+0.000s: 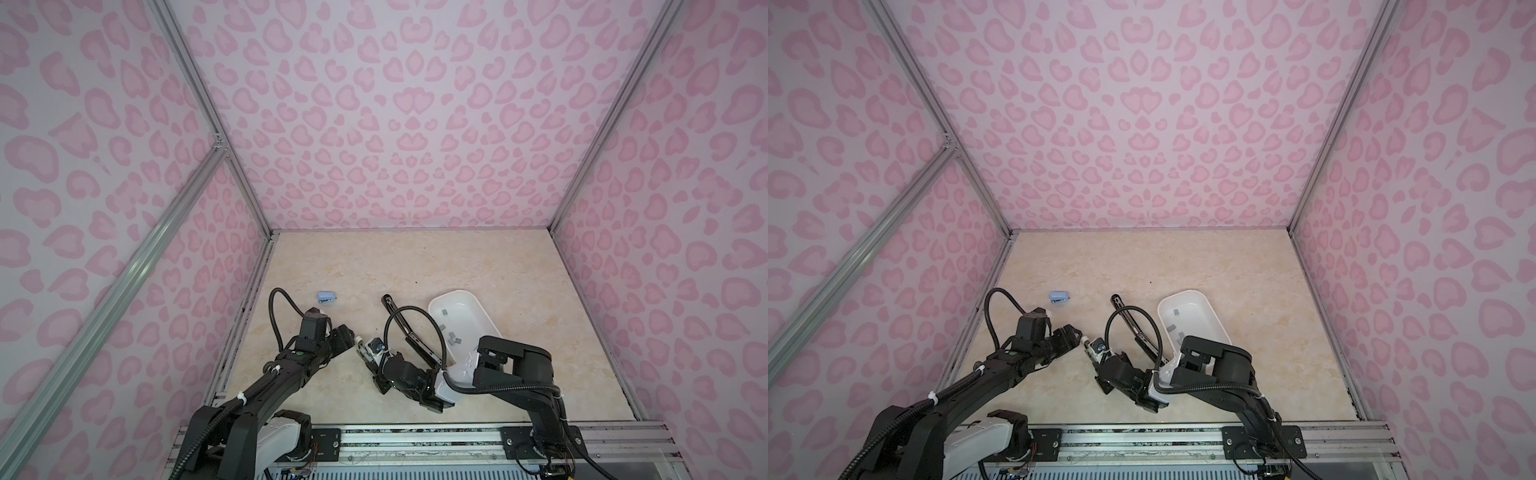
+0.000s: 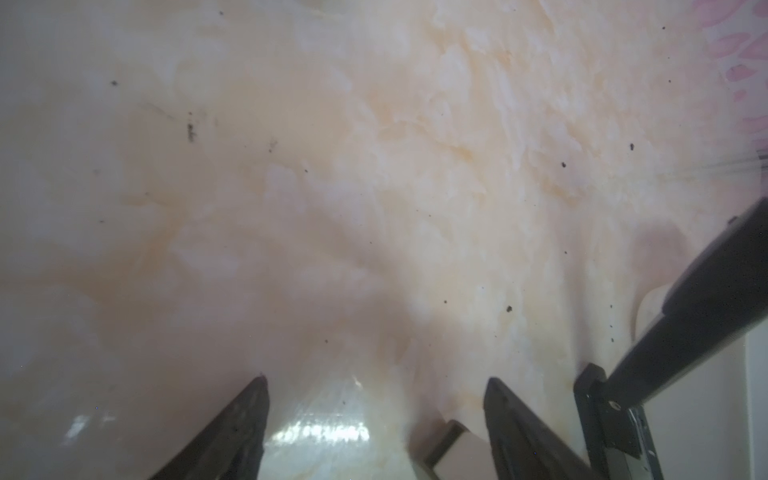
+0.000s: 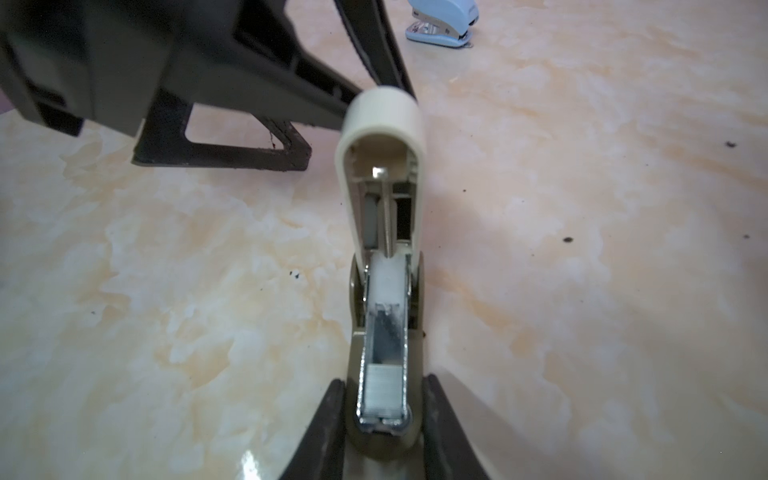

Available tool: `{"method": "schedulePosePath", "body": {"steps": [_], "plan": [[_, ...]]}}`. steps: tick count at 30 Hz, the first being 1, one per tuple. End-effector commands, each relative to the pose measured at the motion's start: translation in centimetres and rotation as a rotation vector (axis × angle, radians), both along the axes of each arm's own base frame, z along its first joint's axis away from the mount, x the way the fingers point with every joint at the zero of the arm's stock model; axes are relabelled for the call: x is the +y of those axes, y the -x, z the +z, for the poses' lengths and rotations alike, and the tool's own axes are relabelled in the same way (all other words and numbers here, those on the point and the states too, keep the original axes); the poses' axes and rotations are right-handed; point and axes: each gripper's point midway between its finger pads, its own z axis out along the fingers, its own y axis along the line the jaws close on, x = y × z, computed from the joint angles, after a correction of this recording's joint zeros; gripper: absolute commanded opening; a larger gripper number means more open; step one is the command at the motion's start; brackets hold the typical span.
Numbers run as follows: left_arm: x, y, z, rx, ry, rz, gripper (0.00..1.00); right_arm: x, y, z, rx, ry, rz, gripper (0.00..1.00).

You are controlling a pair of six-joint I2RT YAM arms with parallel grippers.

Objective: Load the staples into the stapler

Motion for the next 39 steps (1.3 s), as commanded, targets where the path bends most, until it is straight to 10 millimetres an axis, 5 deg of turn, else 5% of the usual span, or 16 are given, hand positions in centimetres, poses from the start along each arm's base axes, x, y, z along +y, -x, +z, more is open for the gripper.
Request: {"method": "schedulePosePath", "body": {"steps": [1,19,30,35,39], "plan": [[-1.1,-0.3,1.0,-0.063,0.027,-0.044,0.82,-3.6,1.8,-5.6,0.124,0.218,0.017,0.28],[-1.7,3.3,-0.8,-0.112,0.027,-0.022,0.84,-3.6,1.8,-5.4,0.139,0.192,0.014,0.34],[-1.1,3.3,-0.5,-0.129,0.0,-0.006,0.86,-3.7,1.6,-0.2,0.079,0.119,0.018,0.54],[-1.1,3.0,-0.7,-0.124,-0.007,-0.004,0.86,-3.3,2.0,3.1,0.024,0.079,0.044,0.53],[-1.2,2.9,-0.8,-0.116,-0.012,-0.009,0.86,-2.9,1.9,5.3,-0.003,0.038,0.046,0.41]]}}
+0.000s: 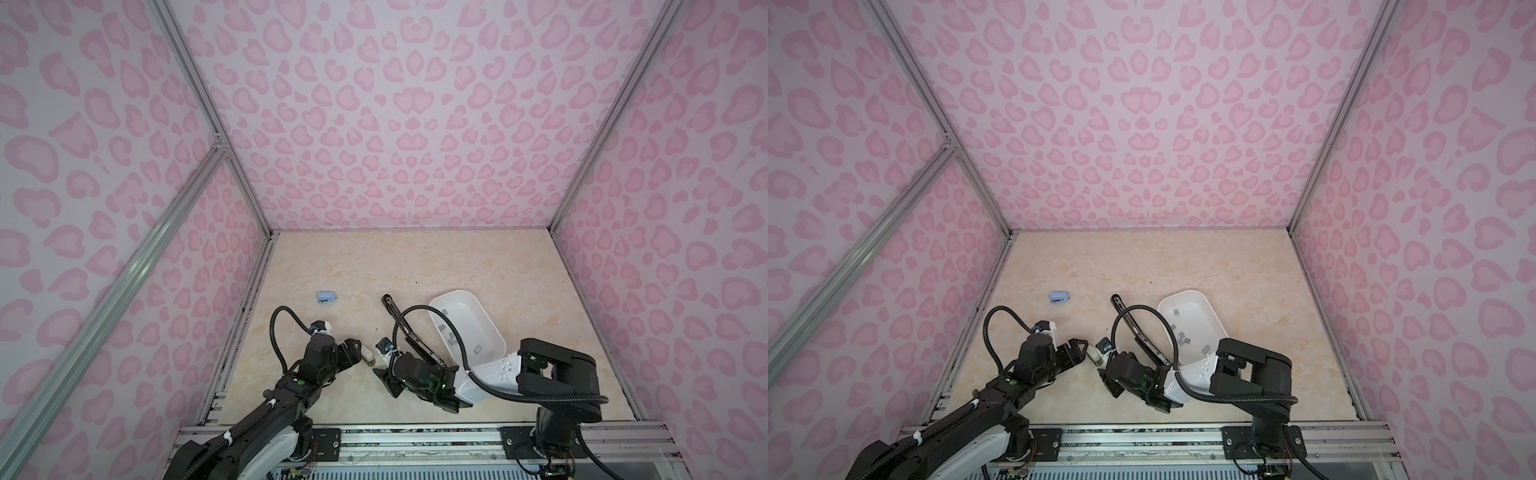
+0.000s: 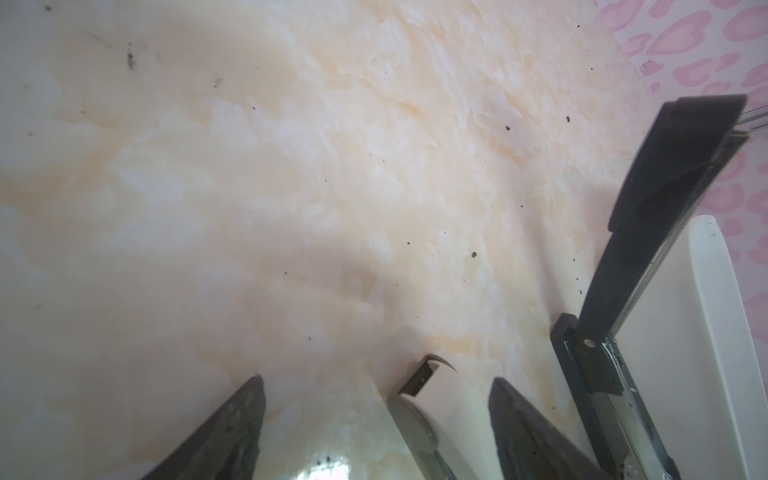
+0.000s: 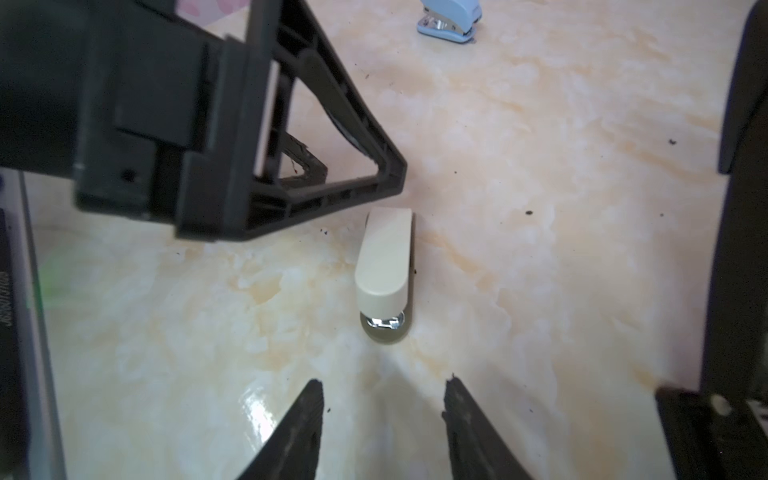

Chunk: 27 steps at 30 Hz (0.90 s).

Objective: Load the staples into the stapler
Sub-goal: 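Grasp the closed white stapler with the right gripper and lift it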

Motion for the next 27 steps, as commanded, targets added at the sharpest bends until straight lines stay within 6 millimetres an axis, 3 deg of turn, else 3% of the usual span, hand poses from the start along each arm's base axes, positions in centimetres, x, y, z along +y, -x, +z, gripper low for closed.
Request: {"method": "schedulePosePath", "body": {"steps": [1,5,14,27], "plan": [[0.2,0.2,-0.5,0.026,-0.02,0.003,0.86,-0.3,-0.6,0.7,-0.029,0.015,-0.017,0.37],[0.3,0.2,-0.7,0.032,-0.023,0.005,0.86,0.5,-1.8,1.0,-0.024,0.05,-0.043,0.27],[0.4,0.3,-0.5,0.025,-0.02,0.015,0.86,2.3,-2.5,0.1,-0.002,0.054,-0.03,0.26],[0.5,0.4,-0.8,0.034,-0.022,0.017,0.83,2.4,-2.3,-2.0,0.034,0.081,-0.033,0.25]]}}
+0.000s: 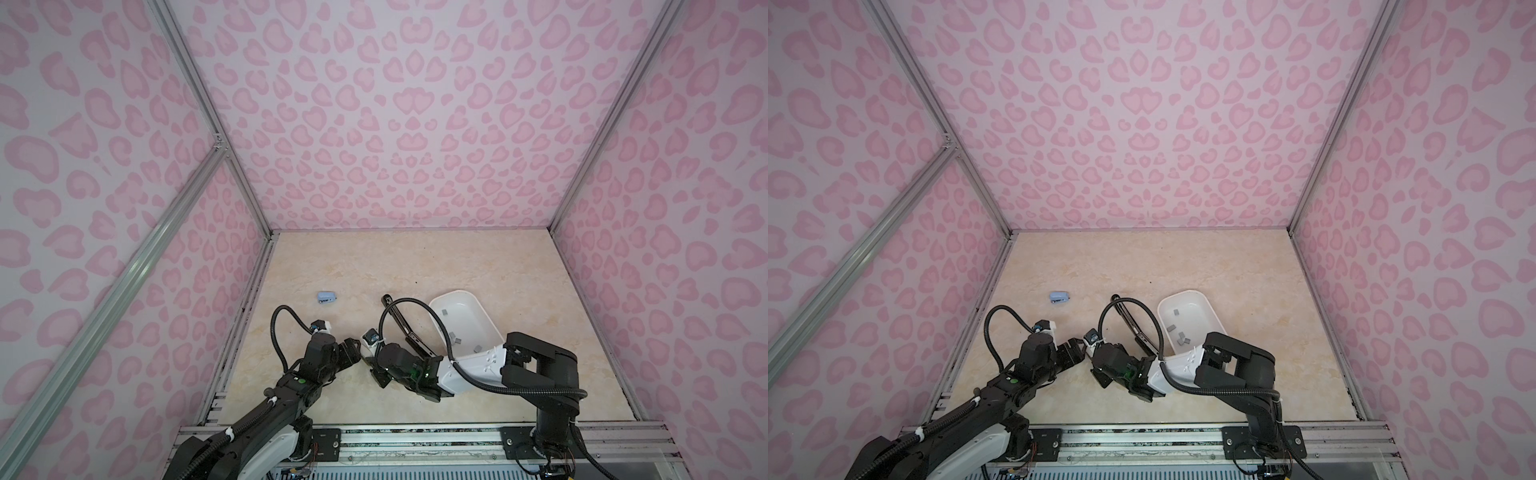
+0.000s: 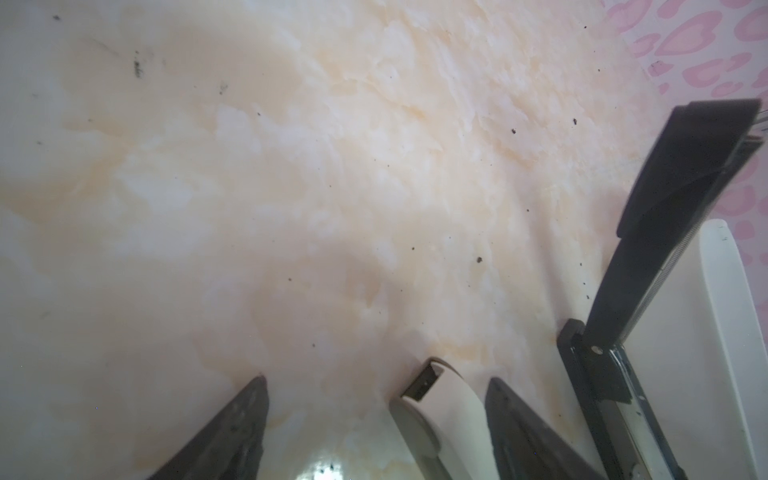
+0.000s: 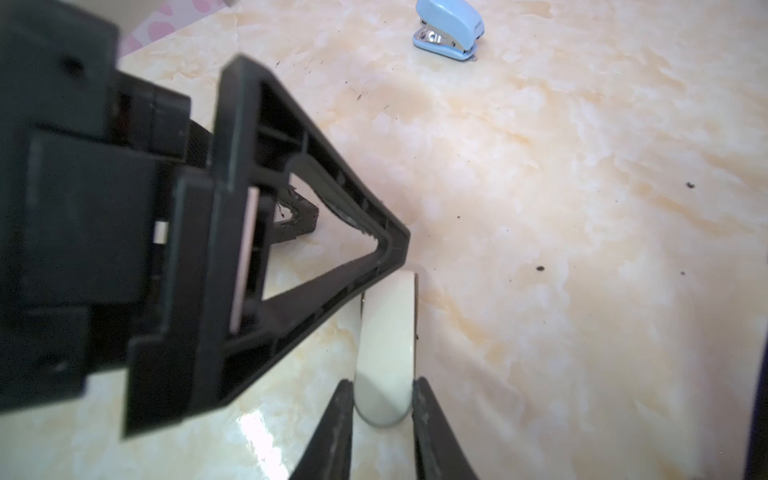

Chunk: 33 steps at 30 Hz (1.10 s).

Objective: Load the staples into the stapler
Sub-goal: 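Grasp the closed white stapler with the right gripper and lift it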

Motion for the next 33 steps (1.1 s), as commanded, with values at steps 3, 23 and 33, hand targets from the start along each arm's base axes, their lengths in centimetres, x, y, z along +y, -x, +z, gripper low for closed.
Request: {"method": "schedulePosePath", "body": {"steps": [3,23,33], "plan": [[0.3,0.6,-0.8,0.036,-0.013,0.009,0.83,-0.5,0.3,-1.6,0.03,0.029,-0.01,0.25],[0.3,0.6,-0.8,0.032,-0.01,0.007,0.83,-1.7,1.1,-5.0,0.1,0.036,-0.039,0.24],[0.3,0.1,0.6,0.004,-0.013,0.007,0.84,-0.3,-0.6,-0.8,0.053,-0.001,-0.052,0.31]]}}
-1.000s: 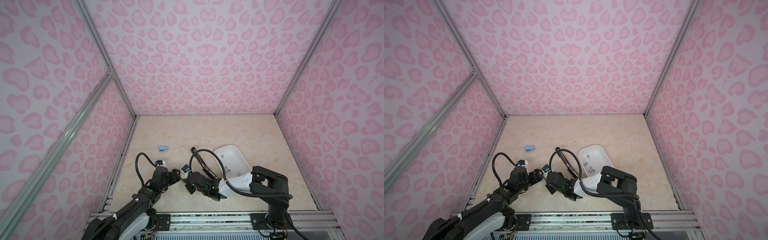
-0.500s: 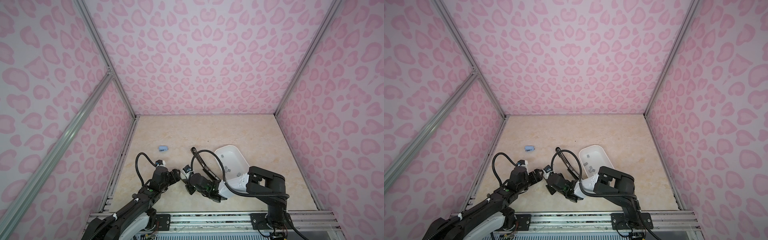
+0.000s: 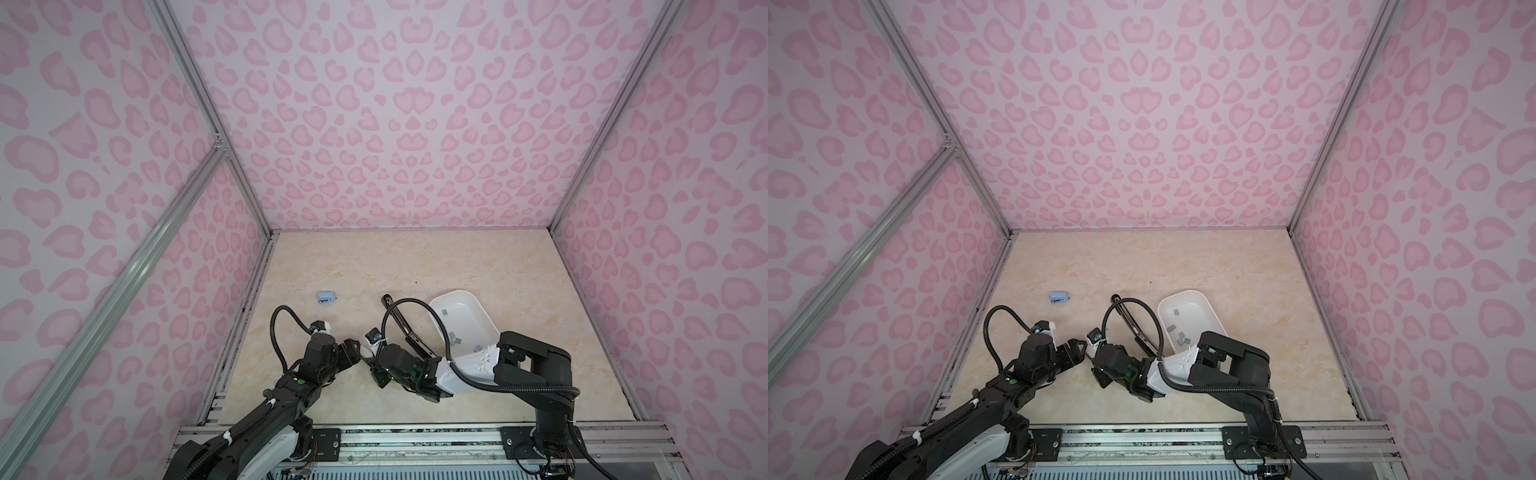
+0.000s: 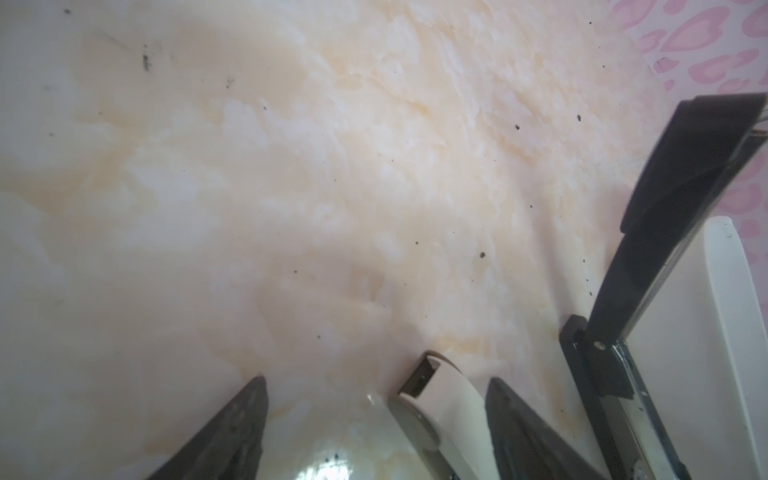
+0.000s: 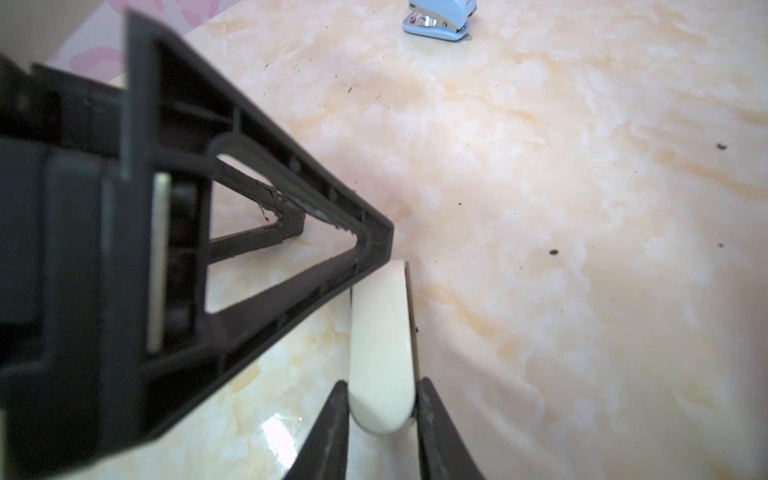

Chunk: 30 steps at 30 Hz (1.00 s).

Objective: Load the staples into the stapler
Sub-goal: 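Grasp the closed white stapler with the right gripper and lift it, then carry the white stapler farther from the robot and release it near the blue stapler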

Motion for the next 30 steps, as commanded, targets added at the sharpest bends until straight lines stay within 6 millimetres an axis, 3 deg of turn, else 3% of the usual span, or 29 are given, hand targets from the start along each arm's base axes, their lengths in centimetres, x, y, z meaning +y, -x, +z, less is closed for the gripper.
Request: {"method": "schedulePosePath", "body": {"steps": [1,5,11,16,26,30], "plan": [[0.1,-0.3,0.7,-0.009,-0.007,0.004,0.84,-0.4,-0.4,0.1,-0.002,0.041,-0.006,0.32],[0.1,-0.4,1.1,-0.015,-0.011,0.005,0.84,-0.2,-0.4,0.7,-0.007,0.036,-0.002,0.35],[0.5,-0.5,1.6,-0.024,-0.026,0.017,0.84,-0.3,0.0,-0.1,0.009,0.036,0.014,0.46],[2.7,-0.6,3.0,-0.013,-0.095,0.116,0.86,-0.2,0.5,-0.9,0.01,0.047,0.025,0.52],[6.4,-0.1,7.5,-0.084,-0.269,0.179,0.87,0.9,-0.4,-3.3,0.027,0.096,-0.007,0.34],[9.4,1.1,8.1,-0.086,-0.383,0.283,0.87,1.0,-1.8,-3.6,0.02,0.114,-0.071,0.26]]}}
